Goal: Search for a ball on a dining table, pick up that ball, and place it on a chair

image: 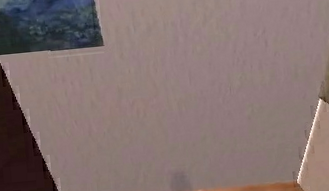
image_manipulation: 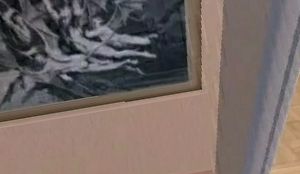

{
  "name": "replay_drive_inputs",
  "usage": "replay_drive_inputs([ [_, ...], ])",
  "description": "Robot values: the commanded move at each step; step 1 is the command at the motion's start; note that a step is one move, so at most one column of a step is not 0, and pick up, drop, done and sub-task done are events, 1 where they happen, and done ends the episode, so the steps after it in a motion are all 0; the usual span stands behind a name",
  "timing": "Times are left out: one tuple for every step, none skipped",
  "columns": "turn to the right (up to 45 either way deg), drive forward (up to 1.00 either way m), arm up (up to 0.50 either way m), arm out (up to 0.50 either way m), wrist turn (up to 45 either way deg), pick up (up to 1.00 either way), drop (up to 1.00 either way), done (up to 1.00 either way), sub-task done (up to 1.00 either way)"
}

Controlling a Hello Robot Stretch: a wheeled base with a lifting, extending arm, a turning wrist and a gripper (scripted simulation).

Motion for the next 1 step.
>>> replay_drive_inputs([
  [9.0, 0.0, 0.0, 0.0, 0.0, 0.0, 0.0, 0.0, 0.0],
])
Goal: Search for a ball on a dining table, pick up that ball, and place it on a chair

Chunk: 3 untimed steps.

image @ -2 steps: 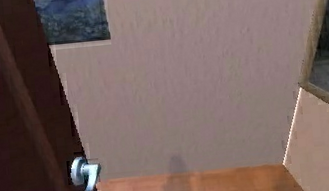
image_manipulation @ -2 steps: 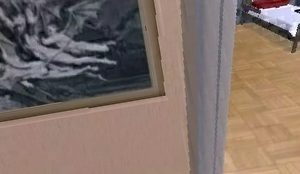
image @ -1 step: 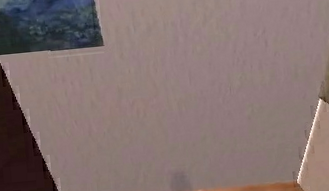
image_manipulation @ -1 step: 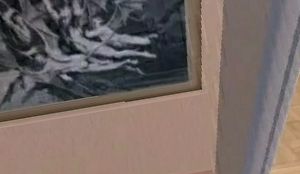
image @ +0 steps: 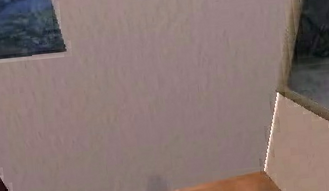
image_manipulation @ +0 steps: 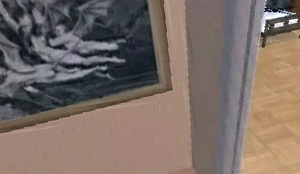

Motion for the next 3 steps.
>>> replay_drive_inputs([
  [0.0, 0.75, 0.0, 0.0, 0.0, 0.0, 0.0, 0.0, 0.0],
  [-45.0, 0.0, 0.0, 0.0, 0.0, 0.0, 0.0, 0.0, 0.0],
  [-45.0, 0.0, 0.0, 0.0, 0.0, 0.0, 0.0, 0.0, 0.0],
])
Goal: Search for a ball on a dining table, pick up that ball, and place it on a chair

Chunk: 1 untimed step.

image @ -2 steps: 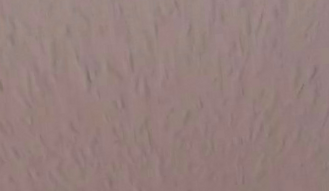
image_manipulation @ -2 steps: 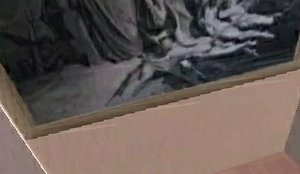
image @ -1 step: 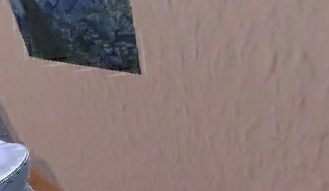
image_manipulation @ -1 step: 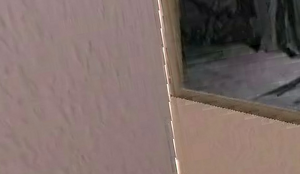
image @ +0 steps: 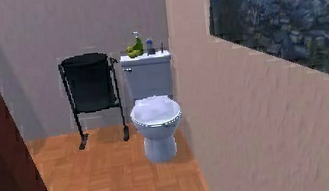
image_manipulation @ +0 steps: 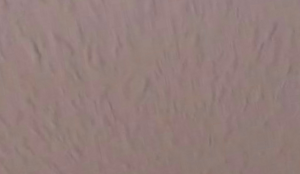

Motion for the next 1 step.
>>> replay_drive_inputs([
  [-6.0, 0.0, 0.0, 0.0, 0.0, 0.0, 0.0, 0.0, 0.0],
])
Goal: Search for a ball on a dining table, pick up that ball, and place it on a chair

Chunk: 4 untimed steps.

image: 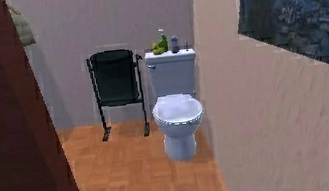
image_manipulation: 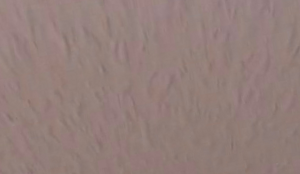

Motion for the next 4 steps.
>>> replay_drive_inputs([
  [0.0, 0.85, 0.0, 0.0, 0.0, 0.0, 0.0, 0.0, 0.0],
  [-45.0, 0.0, 0.0, 0.0, 0.0, 0.0, 0.0, 0.0, 0.0],
  [-18.0, 0.0, 0.0, 0.0, 0.0, 0.0, 0.0, 0.0, 0.0],
  [0.0, 0.35, 0.0, 0.0, 0.0, 0.0, 0.0, 0.0, 0.0],
])
